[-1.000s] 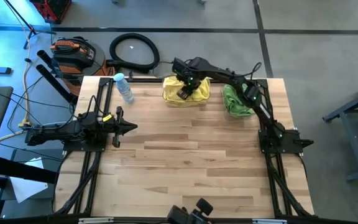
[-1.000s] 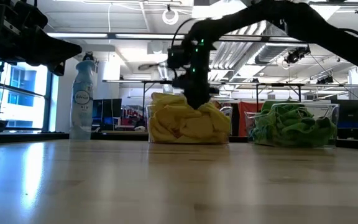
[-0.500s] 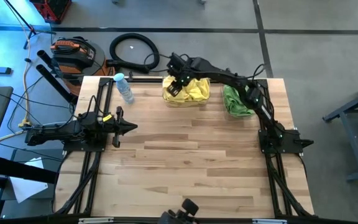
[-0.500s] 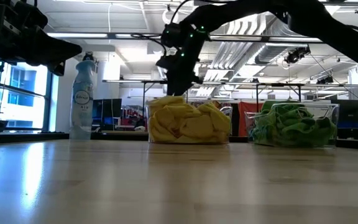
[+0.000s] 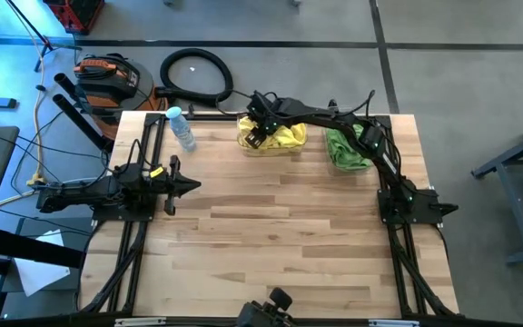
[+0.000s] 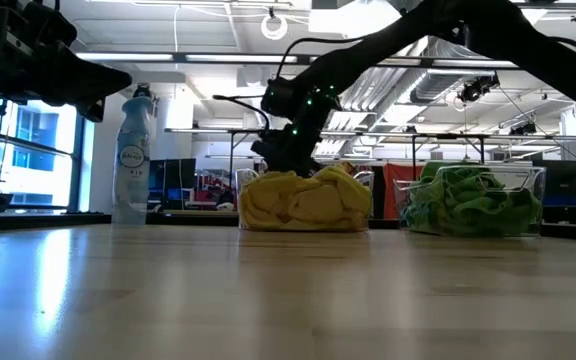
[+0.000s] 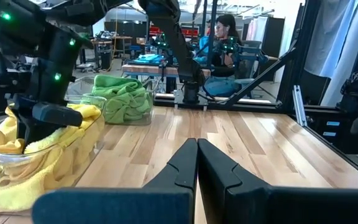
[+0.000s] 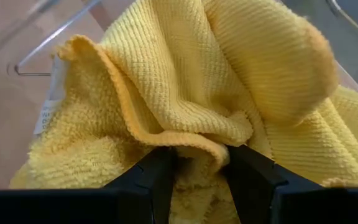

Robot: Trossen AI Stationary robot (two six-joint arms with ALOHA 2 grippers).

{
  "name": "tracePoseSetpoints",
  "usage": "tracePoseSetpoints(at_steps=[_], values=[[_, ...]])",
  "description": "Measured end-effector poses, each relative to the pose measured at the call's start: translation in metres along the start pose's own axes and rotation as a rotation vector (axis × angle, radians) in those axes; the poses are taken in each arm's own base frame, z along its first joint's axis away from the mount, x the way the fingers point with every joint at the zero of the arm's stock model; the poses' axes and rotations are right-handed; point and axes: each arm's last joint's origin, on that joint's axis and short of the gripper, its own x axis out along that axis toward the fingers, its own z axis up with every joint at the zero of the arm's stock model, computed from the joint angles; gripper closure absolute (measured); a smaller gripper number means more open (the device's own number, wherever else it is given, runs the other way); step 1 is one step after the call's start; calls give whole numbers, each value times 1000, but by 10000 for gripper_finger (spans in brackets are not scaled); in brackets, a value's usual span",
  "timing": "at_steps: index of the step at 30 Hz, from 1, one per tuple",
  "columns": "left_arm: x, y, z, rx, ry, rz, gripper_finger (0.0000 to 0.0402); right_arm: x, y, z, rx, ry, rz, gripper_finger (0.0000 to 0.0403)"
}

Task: Sort microfiber towel by color & place in baskets
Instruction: Put the yellow microfiber cloth into the left transparent bin

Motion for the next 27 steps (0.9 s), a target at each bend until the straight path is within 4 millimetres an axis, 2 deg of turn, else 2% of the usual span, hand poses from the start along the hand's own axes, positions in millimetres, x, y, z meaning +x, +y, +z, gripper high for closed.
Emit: tracePoseSetpoints(at_steps=[5,12,17,21,27], values=[[0,0,0,0,0,0,402,-11,1,5,-1,-3,3,270],[0,0,0,0,0,0,402,-72,6,26,-28,-153,15,270],[0,0,0,0,0,0,401,-92,9,27,-42,-184,21,270],[0,0,0,0,0,0,401,-94,10,24,-42,-156,6,270],[0,0,0,0,0,0,401,-73,0,13,23,-28,-68,269]])
